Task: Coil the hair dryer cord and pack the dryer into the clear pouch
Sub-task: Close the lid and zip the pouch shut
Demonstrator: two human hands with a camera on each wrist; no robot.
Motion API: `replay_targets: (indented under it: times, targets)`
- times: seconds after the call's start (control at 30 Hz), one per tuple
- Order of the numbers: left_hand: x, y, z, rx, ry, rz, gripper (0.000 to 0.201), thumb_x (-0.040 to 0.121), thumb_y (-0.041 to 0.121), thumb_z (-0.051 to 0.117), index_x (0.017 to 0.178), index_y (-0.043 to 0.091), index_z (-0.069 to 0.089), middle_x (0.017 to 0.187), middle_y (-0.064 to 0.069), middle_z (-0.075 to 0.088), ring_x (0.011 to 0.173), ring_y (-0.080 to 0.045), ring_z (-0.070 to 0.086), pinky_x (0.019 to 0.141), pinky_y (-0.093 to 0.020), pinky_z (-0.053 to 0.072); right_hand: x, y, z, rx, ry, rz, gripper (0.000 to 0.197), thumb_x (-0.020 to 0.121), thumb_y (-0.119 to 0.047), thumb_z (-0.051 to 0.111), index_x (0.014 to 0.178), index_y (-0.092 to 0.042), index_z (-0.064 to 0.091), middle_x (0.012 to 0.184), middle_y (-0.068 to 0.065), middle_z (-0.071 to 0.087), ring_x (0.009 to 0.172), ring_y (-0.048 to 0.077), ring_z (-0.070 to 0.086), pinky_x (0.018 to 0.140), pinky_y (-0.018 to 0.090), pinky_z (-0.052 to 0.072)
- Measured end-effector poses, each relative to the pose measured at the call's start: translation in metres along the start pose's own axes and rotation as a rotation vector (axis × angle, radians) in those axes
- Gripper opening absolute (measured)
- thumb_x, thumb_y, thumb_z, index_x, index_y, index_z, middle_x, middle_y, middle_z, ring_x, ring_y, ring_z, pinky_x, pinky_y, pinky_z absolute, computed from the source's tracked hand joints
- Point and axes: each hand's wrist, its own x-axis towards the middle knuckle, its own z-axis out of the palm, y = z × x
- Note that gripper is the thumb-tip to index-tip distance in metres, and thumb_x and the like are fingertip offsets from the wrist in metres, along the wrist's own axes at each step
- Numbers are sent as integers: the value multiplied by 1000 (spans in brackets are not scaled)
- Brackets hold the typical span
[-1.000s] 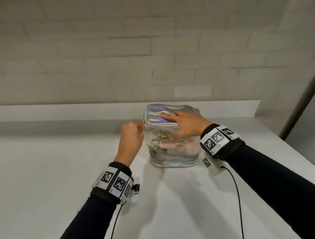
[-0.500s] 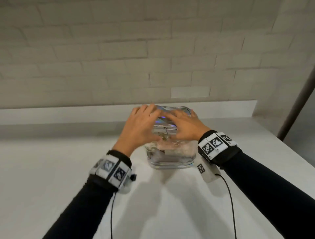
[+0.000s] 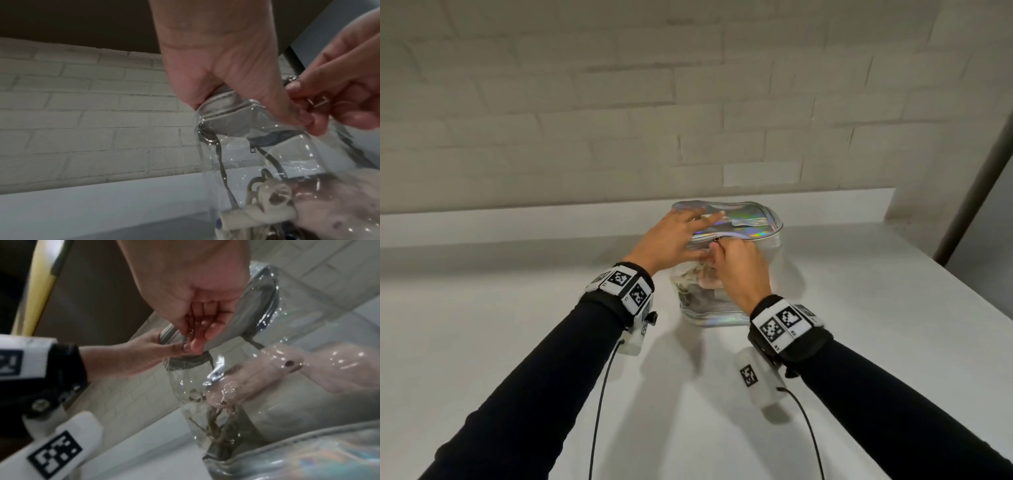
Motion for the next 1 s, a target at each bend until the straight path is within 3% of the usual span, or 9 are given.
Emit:
replay_targets:
  times: [0.07, 0.17, 0.3, 0.4, 0.57, 0.7, 0.87, 1.0]
  targets:
    - [0, -2, 1, 17, 5, 36, 69, 83, 48, 57, 143, 33, 28, 145, -15, 41, 134, -28, 38, 108, -41, 31, -3, 6, -4, 37, -84, -17, 27, 94, -24, 41, 86, -8, 61, 89, 15, 70, 85, 36, 64, 73, 43, 51]
    - [2, -3, 3, 68, 0, 82, 67, 81, 61, 39, 141, 35, 26, 141, -17, 46, 129, -33, 44, 105, -46, 37, -6, 21, -27, -43, -174, -71, 20, 89, -16, 42, 75, -10, 55, 80, 16, 66, 77, 36, 61, 70, 43, 50]
    - [1, -4, 5, 101, 3, 110, 72, 78, 71, 20, 141, 35, 27, 140, -19, 47, 127, -35, 46, 105, -44, 36, 3, 54, -72, -127, -196, -28, 32, 95, -24, 39, 66, -16, 48, 65, 9, 56, 71, 33, 58, 66, 37, 44]
    - [4, -7, 10, 139, -5, 121, 71, 78, 74, 3, 140, 42, 18, 145, -15, 40, 128, -34, 43, 105, -46, 37, 6, 74, -90, -173, -190, 25, 38, 94, -23, 40, 56, -22, 40, 56, -1, 47, 65, 31, 51, 61, 33, 39]
    - [2, -3, 7, 151, -28, 125, 69, 84, 67, 2, 141, 38, 31, 143, -17, 41, 123, -38, 45, 105, -48, 36, 7, 90, -94, -330, -73, 13, 31, 97, -31, 35, 70, -18, 44, 72, 13, 54, 71, 38, 57, 58, 34, 38]
    - [-1, -5, 11, 72, -58, 60, 54, 90, 57, 28, 140, 38, 33, 147, -11, 35, 131, -32, 35, 105, -53, 32, 29, 107, -93, -405, -43, 20, 36, 97, -39, 33, 83, -14, 55, 84, 15, 62, 76, 37, 58, 61, 33, 35]
    - [2, -8, 17, -46, -40, 109, 71, 81, 72, 17, 135, 34, 43, 138, -12, 44, 126, -33, 39, 93, -56, 43, 87, 134, -62, -453, -124, -48, 38, 96, -43, 29, 97, -16, 56, 96, 13, 62, 90, 36, 60, 70, 39, 40]
    - [-3, -10, 16, -52, -13, 179, 48, 87, 65, 14, 128, 44, 29, 132, -15, 48, 122, -36, 43, 94, -55, 43, 130, 142, -41, -416, -236, -62, 33, 96, -40, 32, 103, -21, 57, 104, 11, 58, 101, 31, 58, 80, 39, 31]
